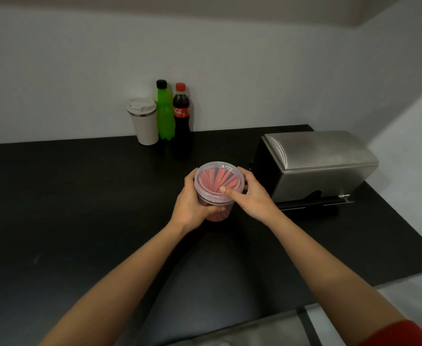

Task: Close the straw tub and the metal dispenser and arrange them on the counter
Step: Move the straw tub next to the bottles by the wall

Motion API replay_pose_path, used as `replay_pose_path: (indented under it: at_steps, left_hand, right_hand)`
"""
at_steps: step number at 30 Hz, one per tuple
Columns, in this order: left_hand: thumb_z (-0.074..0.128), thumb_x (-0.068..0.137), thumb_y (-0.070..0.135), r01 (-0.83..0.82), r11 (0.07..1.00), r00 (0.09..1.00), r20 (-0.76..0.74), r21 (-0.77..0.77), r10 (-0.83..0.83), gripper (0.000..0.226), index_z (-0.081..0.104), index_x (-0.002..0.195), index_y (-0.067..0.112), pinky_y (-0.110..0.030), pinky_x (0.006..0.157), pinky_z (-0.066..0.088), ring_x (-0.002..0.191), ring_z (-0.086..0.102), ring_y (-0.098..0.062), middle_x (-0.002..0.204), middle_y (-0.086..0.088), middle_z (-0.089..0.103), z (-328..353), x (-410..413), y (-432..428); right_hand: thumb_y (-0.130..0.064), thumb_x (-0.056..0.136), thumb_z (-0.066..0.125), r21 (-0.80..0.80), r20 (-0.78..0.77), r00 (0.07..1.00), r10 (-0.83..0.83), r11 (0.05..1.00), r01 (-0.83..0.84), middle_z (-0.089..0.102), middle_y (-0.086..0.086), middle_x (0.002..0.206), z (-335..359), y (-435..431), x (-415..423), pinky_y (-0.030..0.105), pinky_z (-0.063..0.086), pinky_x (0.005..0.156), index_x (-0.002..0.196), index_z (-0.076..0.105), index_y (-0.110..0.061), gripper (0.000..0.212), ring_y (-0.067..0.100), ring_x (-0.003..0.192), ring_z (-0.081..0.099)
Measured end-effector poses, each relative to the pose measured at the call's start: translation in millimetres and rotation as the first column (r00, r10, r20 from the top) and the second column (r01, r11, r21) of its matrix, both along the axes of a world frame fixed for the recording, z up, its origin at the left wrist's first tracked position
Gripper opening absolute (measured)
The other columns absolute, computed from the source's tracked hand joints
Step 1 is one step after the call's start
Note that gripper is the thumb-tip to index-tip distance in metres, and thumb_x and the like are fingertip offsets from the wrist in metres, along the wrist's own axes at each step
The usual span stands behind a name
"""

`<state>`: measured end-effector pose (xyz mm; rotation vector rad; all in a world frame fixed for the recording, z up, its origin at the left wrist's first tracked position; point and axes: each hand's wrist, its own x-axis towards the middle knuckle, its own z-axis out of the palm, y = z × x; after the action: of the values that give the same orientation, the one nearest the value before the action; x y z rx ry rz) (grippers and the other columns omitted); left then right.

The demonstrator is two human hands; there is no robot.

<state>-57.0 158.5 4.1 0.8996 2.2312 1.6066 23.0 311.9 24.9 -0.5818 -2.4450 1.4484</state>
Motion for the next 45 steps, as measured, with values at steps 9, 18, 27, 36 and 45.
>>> replay_pose_path:
  at_steps: [9,18,27,36,45]
  left_hand:
    - [0.086,0.06,0.027,-0.051,0.999,0.998,-0.022,0.005,0.051,0.103,0.023,0.141,0.022,-0.03,0.1,0.039,0.124,0.044,-0.01,0.135,0.004,0.046,-1.0,-35.1,19.9]
    - [0.086,0.058,0.034,-0.117,0.993,0.993,-0.025,0.008,0.117,0.099,0.03,0.138,0.021,-0.015,0.087,0.038,0.112,0.046,-0.003,0.13,0.002,0.052,-2.4,-74.7,43.2]
    - [0.086,0.055,0.039,-0.116,0.993,0.993,0.029,0.011,0.116,0.099,0.031,0.137,0.025,-0.012,0.082,0.037,0.106,0.047,-0.001,0.118,0.014,0.049,-3.7,-120.0,69.3]
    - [0.085,0.059,0.029,-0.116,0.992,0.992,0.057,0.049,0.114,0.094,0.034,0.138,0.025,-0.005,0.078,0.035,0.107,0.049,-0.001,0.117,0.015,0.05,-6.9,-163.4,91.8]
    - [0.086,0.058,0.03,-0.138,0.99,0.989,0.062,0.025,0.136,0.093,0.037,0.137,0.019,-0.019,0.085,0.04,0.105,0.051,-0.006,0.118,0.008,0.054,-13.1,-201.4,115.5]
  right_hand:
    - [-0.048,0.074,0.07,-0.024,-0.066,0.998,0.015,1.0,-0.016,0.042,-0.003,0.143,-2.5,12.0,-33.3,0.027,0.039,0.098,0.146,0.021,-0.02,0.091,0.013,0.128,0.041]
    - [-0.044,0.075,0.071,-0.095,-0.159,0.986,-0.046,0.995,0.031,0.038,0.002,0.146,-11.3,22.4,-73.8,0.027,0.037,0.102,0.146,0.019,-0.021,0.091,0.014,0.132,0.038]
    - [-0.034,0.082,0.068,-0.091,-0.25,0.963,-0.096,0.993,0.076,0.049,0.003,0.134,-11.4,35.6,-119.4,0.031,0.043,0.103,0.134,0.041,-0.022,0.06,0.012,0.124,0.048]
    - [-0.027,0.085,0.065,-0.175,-0.291,0.943,-0.16,0.978,0.112,0.054,0.008,0.127,-17.2,47.5,-168.0,0.043,0.044,0.102,0.134,0.043,-0.016,0.055,0.019,0.121,0.051]
    - [-0.031,0.088,0.061,-0.256,-0.351,0.902,-0.251,0.952,0.165,0.047,0.007,0.137,-23.0,58.6,-206.0,0.041,0.039,0.107,0.14,0.036,-0.02,0.06,0.015,0.127,0.046]
